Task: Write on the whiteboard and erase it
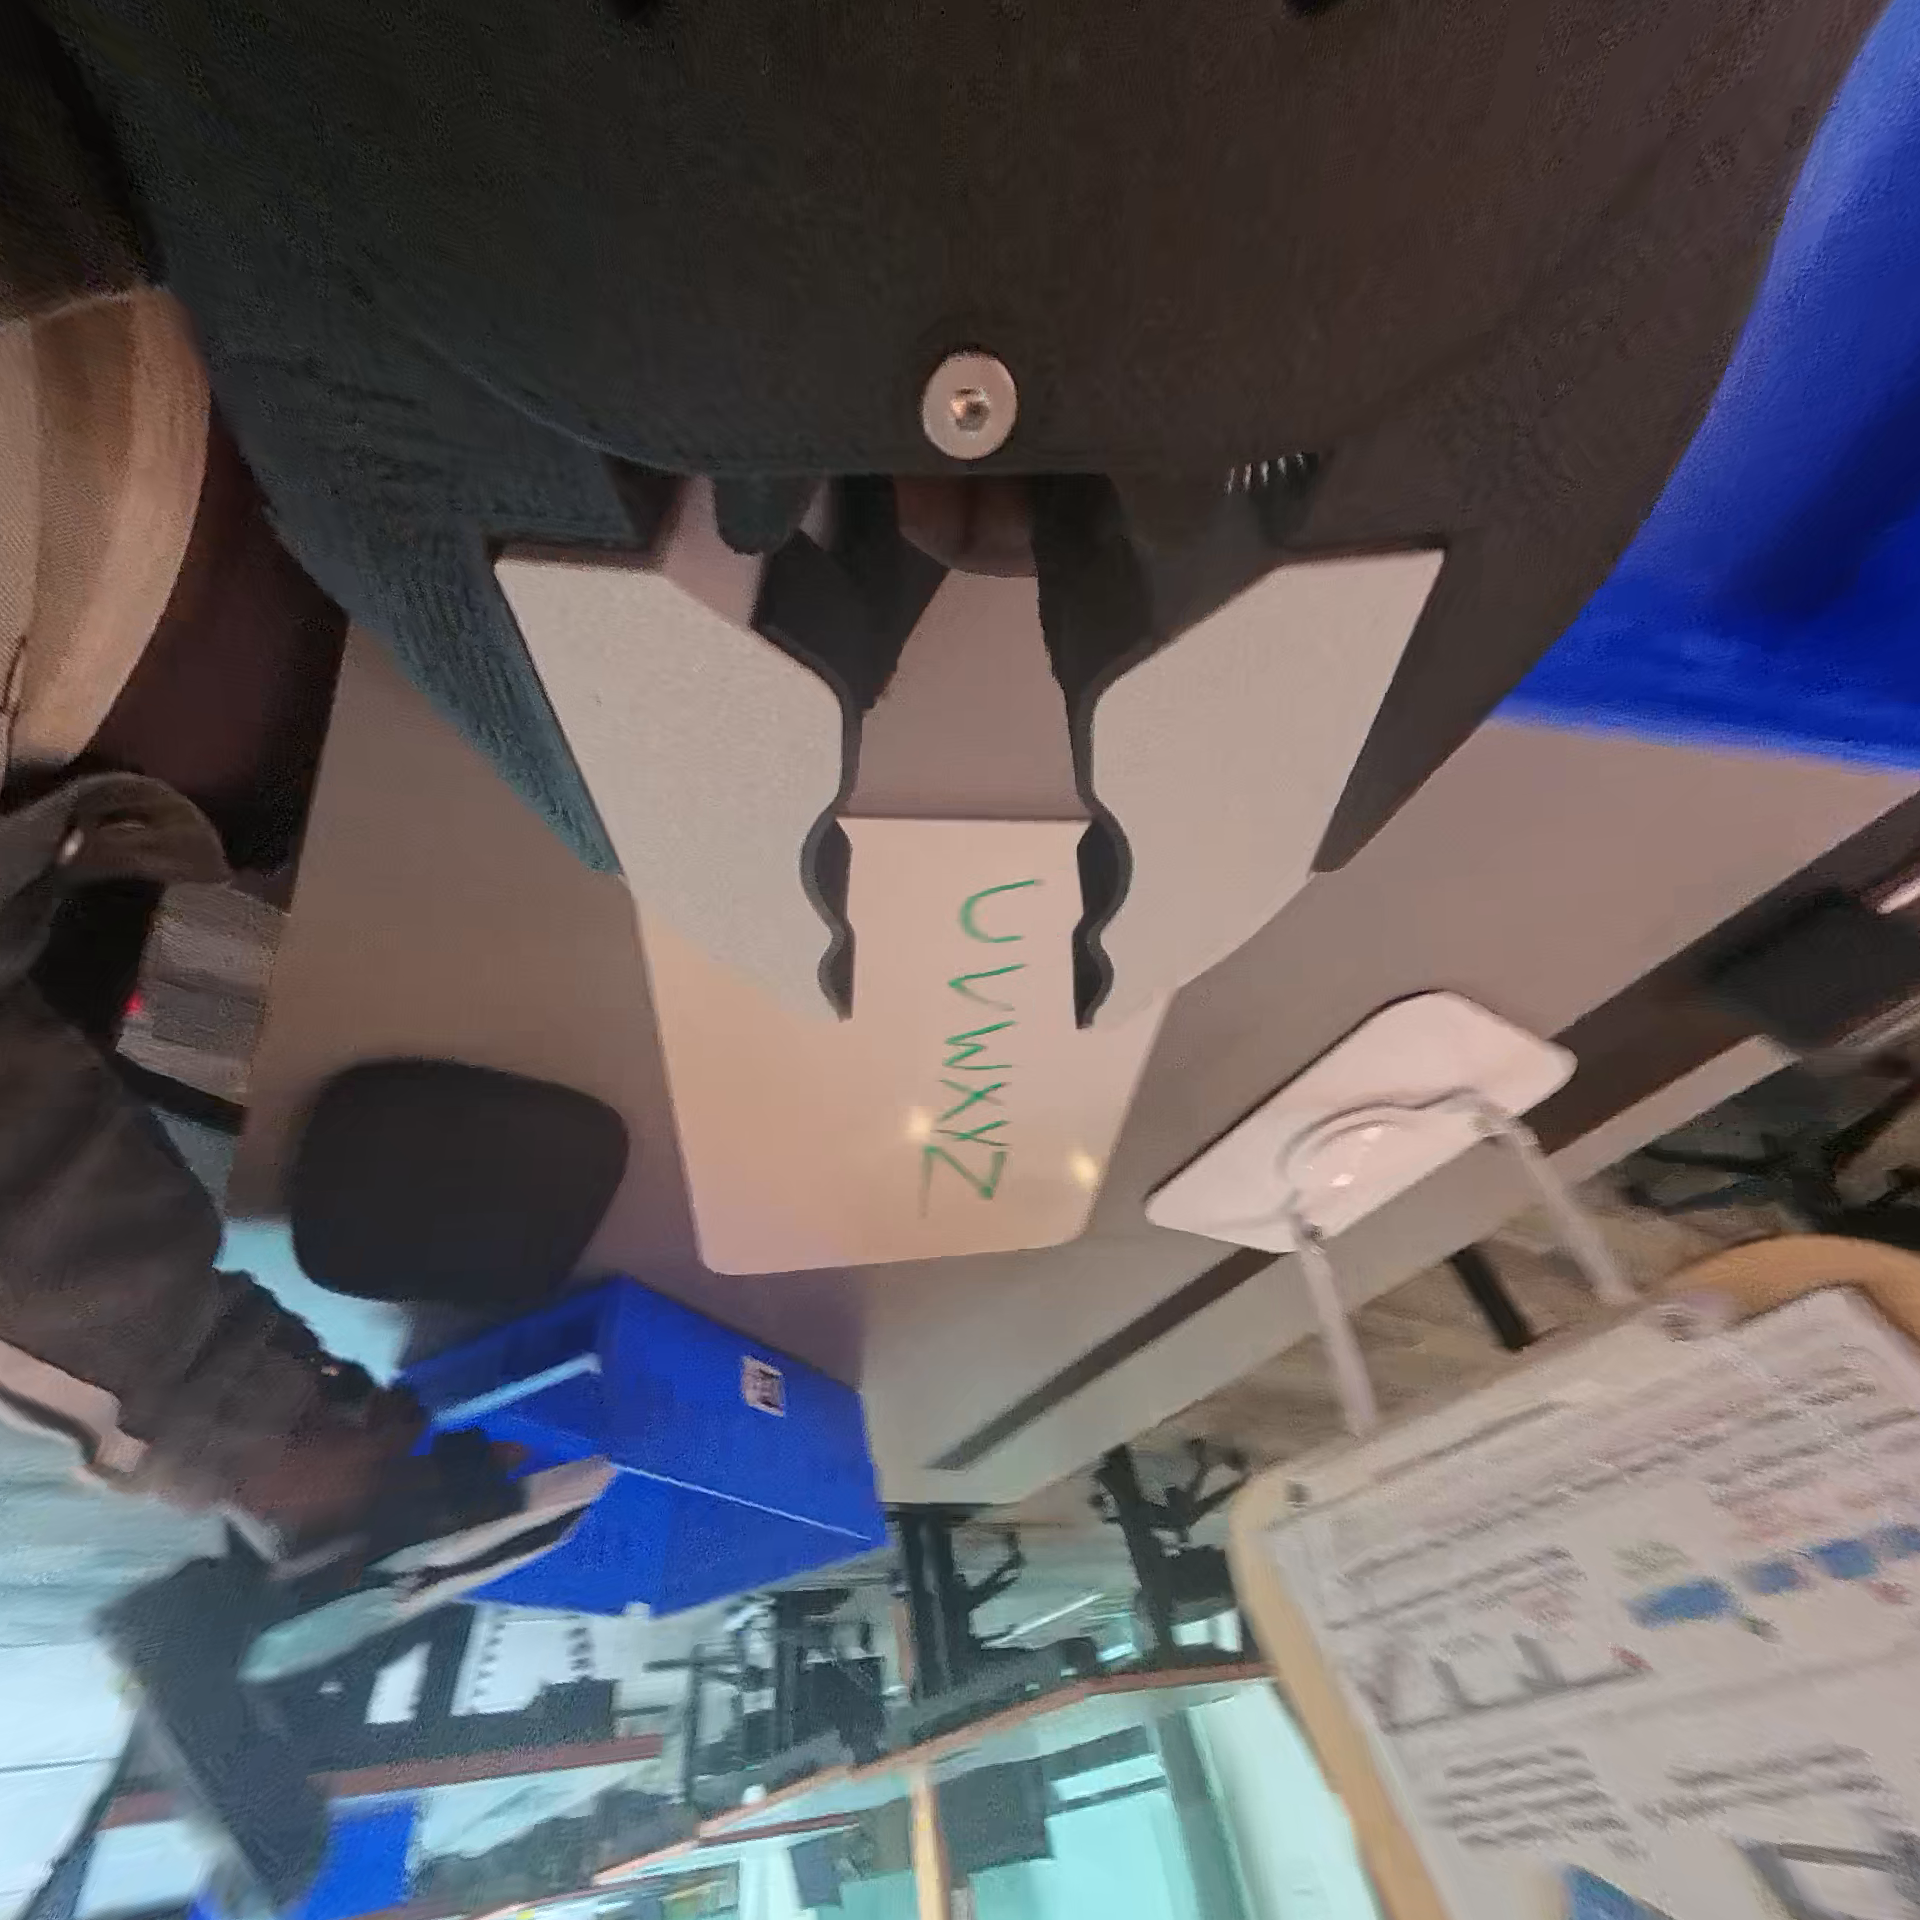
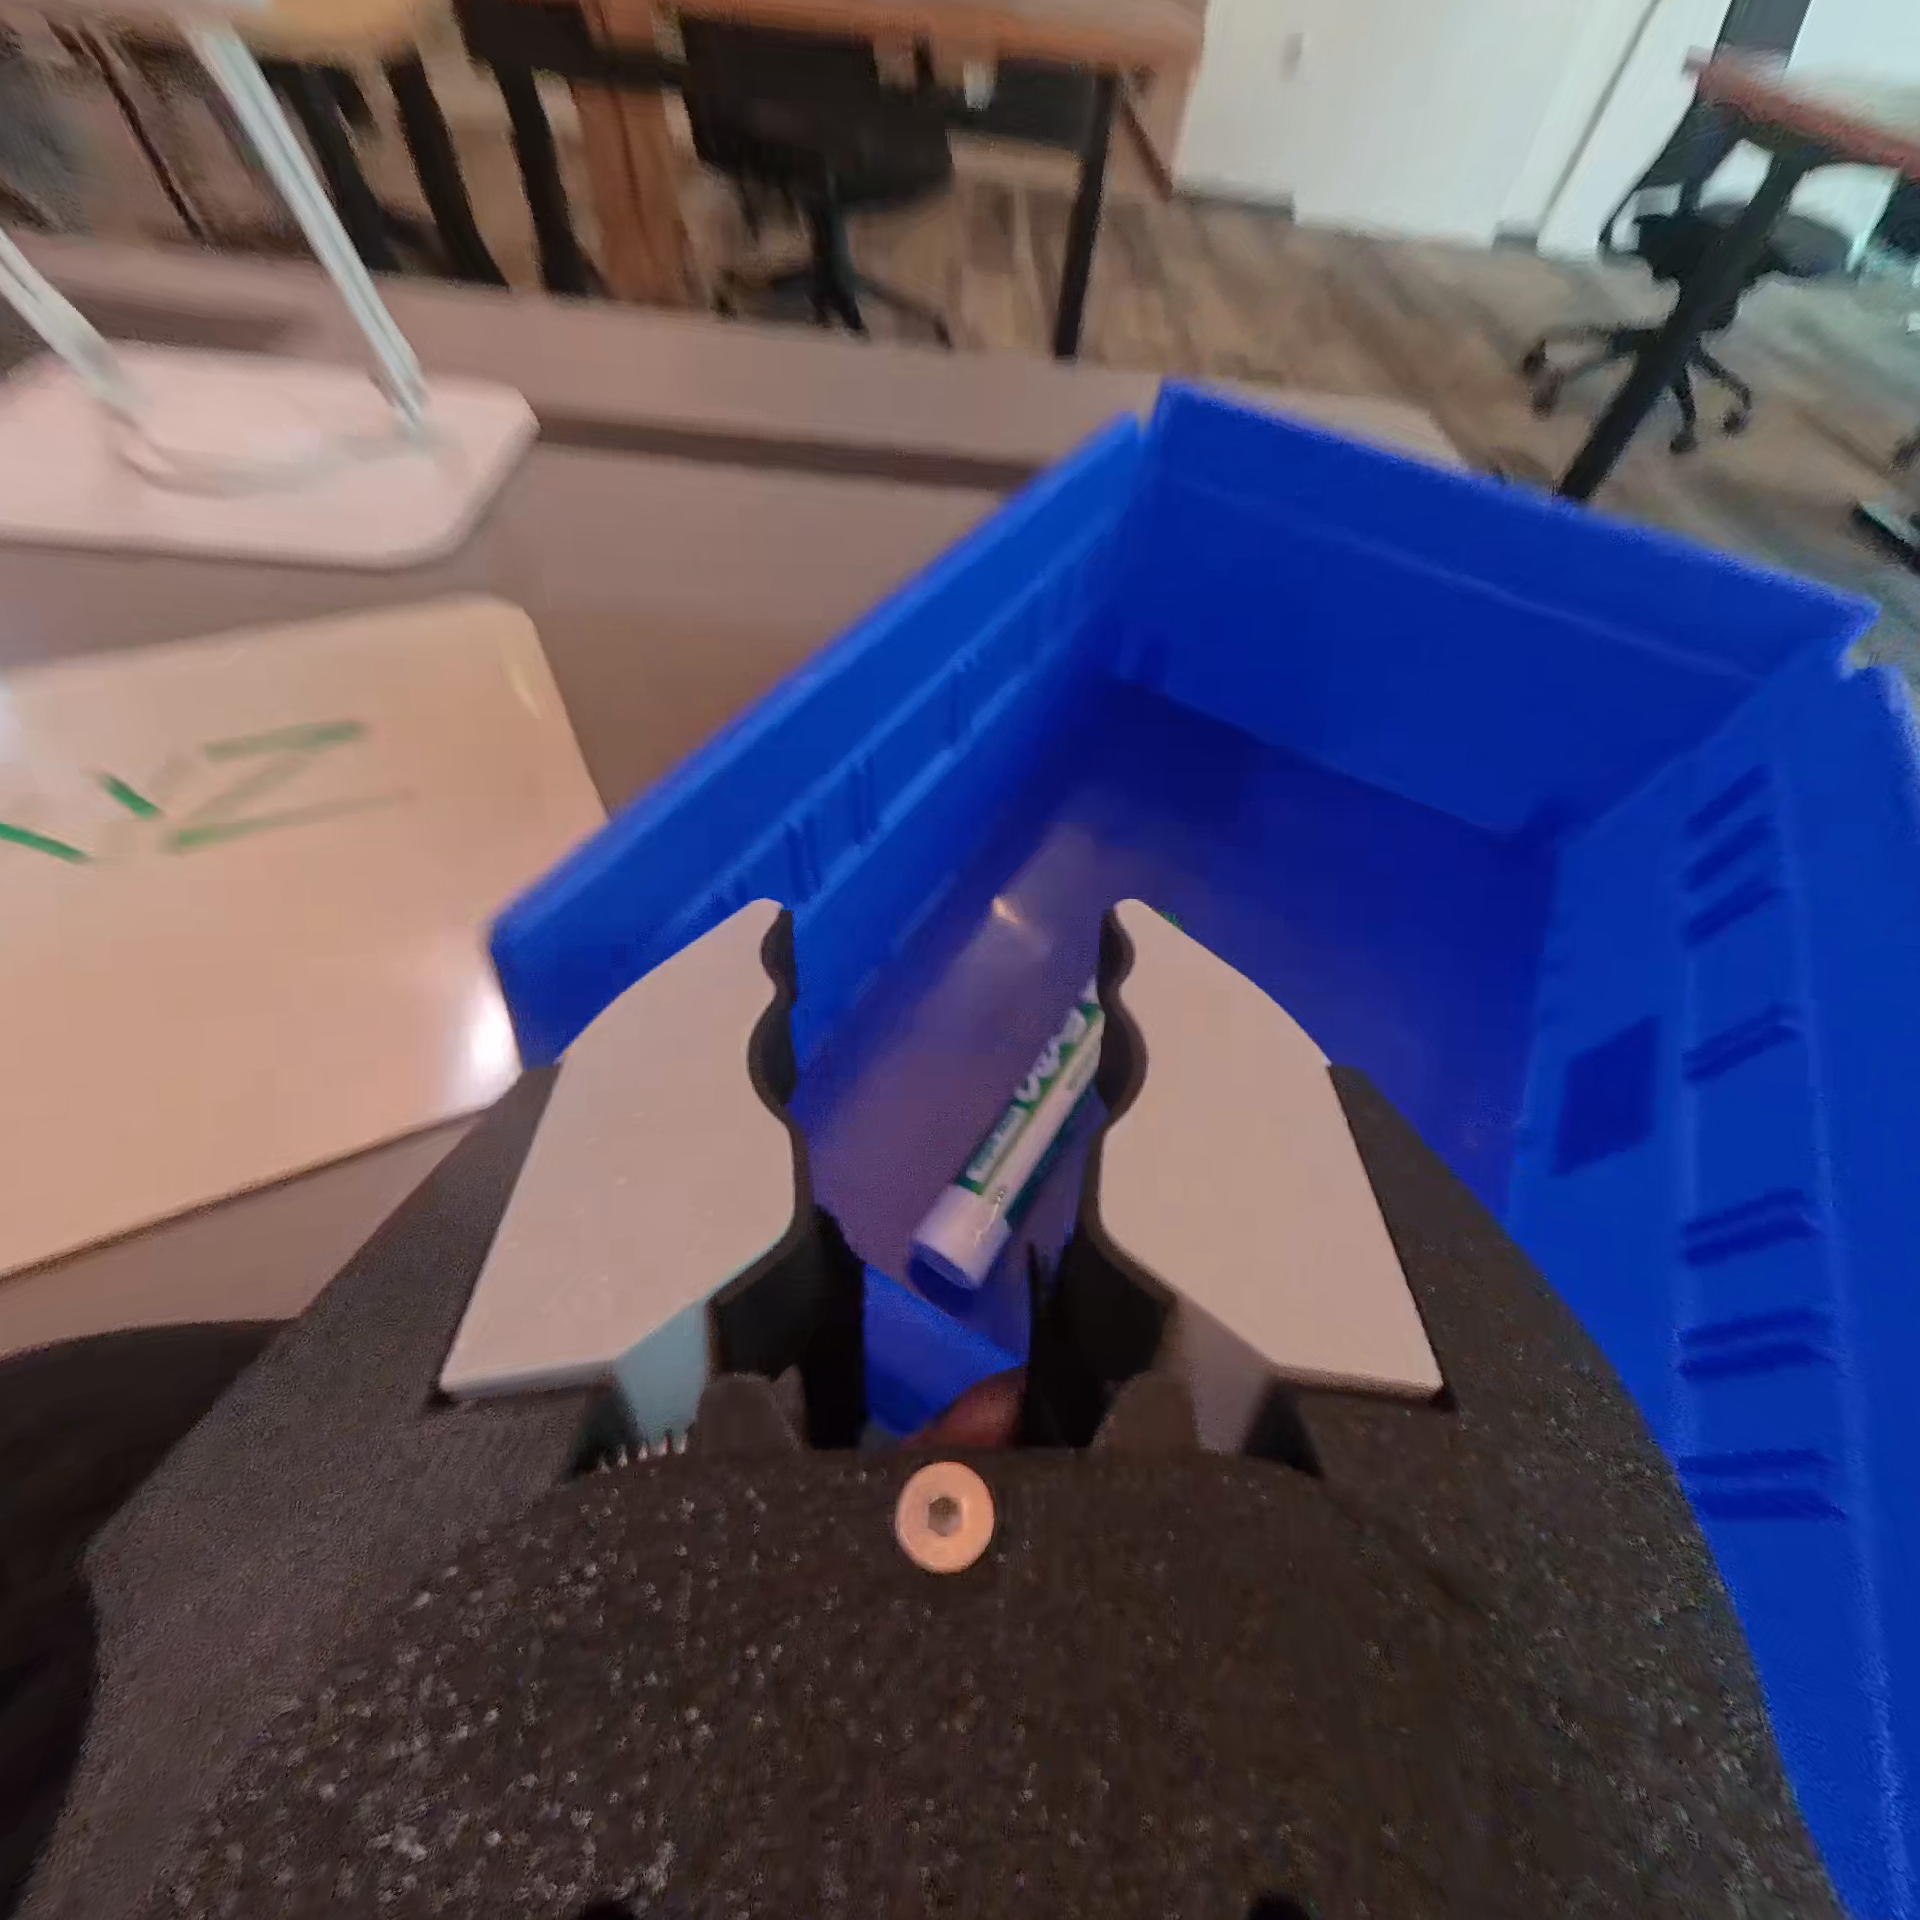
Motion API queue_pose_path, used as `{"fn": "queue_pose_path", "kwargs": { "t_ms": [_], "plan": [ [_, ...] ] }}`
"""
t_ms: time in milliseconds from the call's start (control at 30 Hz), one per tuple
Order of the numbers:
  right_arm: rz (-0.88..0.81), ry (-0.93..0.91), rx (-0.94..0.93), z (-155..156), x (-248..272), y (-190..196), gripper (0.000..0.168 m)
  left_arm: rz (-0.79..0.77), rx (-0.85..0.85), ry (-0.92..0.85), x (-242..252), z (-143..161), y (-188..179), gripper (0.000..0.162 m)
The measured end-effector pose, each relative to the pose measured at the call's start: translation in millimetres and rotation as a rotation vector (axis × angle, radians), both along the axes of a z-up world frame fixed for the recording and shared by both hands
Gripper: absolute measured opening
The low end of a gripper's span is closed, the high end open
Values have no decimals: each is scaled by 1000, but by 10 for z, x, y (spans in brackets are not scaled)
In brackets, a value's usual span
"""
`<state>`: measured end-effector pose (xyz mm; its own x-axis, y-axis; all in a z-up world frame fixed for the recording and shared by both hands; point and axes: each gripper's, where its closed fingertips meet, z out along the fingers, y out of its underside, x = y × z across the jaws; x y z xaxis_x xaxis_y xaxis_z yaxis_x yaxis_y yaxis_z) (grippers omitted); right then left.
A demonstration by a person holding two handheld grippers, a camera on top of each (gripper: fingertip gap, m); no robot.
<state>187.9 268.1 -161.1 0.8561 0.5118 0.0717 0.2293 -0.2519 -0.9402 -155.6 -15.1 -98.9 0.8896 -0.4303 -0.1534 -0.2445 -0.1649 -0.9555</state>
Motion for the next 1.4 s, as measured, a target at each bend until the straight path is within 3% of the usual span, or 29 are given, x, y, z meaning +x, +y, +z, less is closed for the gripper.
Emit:
{"fn": "queue_pose_path", "kwargs": {
  "t_ms": [100,233,400,500,700,800,967,1100,1167,1267,1400],
  "plan": [
    [27,175,150,341,16,-173,73,149,-120,116,-611,-15,-101,40],
    [157,349,277,661,-40,-541,78,168,-489,334,-1331,-661,-230,43],
    [230,363,294,735,-115,-807,79,101,-673,406,-1565,-1116,-140,45],
    [235,372,329,801,-126,-867,74,42,-736,415,-1566,-1301,-116,55],
    [290,390,329,854,-311,-916,68,-4,-757,284,-1529,-1346,-124,57],
    [322,348,308,800,-463,-927,68,2,-781,283,-1605,-1340,-165,70],
    [350,318,289,734,-608,-933,66,-72,-777,278,-1516,-1350,-200,54],
    [381,331,286,744,-711,-972,66,-52,-746,284,-1523,-1303,-192,51],
    [463,329,294,776,-880,-1090,66,19,-686,241,-1582,-1152,-139,35],
    [706,285,313,795,-1344,-1436,66,83,-578,194,-1682,-821,-103,32],
    [961,74,310,606,-1962,-1805,68,109,-539,236,-1703,-642,-106,31]
  ]
}}
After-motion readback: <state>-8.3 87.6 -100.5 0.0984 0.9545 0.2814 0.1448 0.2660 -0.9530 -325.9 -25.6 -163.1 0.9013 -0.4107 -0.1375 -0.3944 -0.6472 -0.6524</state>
